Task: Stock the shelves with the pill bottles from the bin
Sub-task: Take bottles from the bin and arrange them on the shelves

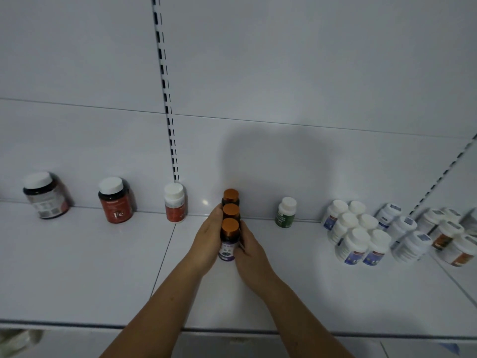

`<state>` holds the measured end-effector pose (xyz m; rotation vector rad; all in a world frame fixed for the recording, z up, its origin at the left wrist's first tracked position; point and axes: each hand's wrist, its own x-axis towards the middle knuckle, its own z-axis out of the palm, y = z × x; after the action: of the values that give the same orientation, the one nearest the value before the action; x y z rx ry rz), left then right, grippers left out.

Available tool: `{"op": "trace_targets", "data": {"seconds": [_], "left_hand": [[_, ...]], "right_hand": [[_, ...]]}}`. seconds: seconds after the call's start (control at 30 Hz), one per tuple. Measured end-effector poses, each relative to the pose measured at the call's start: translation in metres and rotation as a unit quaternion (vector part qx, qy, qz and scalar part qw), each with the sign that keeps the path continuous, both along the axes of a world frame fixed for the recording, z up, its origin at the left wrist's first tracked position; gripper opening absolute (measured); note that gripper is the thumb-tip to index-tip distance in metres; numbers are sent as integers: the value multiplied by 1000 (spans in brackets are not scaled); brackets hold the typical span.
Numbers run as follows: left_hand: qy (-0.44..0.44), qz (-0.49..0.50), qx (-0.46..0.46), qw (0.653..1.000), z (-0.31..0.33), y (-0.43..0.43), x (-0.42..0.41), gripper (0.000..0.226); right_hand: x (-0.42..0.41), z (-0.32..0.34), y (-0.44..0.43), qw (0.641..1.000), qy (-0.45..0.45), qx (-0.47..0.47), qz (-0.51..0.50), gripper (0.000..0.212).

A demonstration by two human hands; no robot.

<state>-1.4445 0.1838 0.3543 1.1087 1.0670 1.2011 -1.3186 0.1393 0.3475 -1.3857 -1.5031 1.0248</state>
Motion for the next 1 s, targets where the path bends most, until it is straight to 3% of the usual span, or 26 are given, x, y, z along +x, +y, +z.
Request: {"op": "trace_targets", "data": {"seconds": [0.17, 0.67, 0.77, 0.87, 1.0], "left_hand": [[26, 23, 34, 999, 2, 2, 6, 31], [39, 48, 15, 998, 15, -14, 9, 48], [110, 64, 51, 991, 31, -26, -3, 50], [201, 58, 117, 971, 46, -40, -25, 51], [358, 39, 170, 917, 75, -73, -56, 68]], "right_hand": [[0, 1, 4, 1000, -6, -7, -7, 57], [4, 10, -6, 999, -11, -36, -16, 66], [14, 22, -19, 998, -40, -31, -21, 68], [23, 39, -29, 996, -82, 36, -23, 66], [29, 82, -49, 981, -149, 120, 35, 62]]}}
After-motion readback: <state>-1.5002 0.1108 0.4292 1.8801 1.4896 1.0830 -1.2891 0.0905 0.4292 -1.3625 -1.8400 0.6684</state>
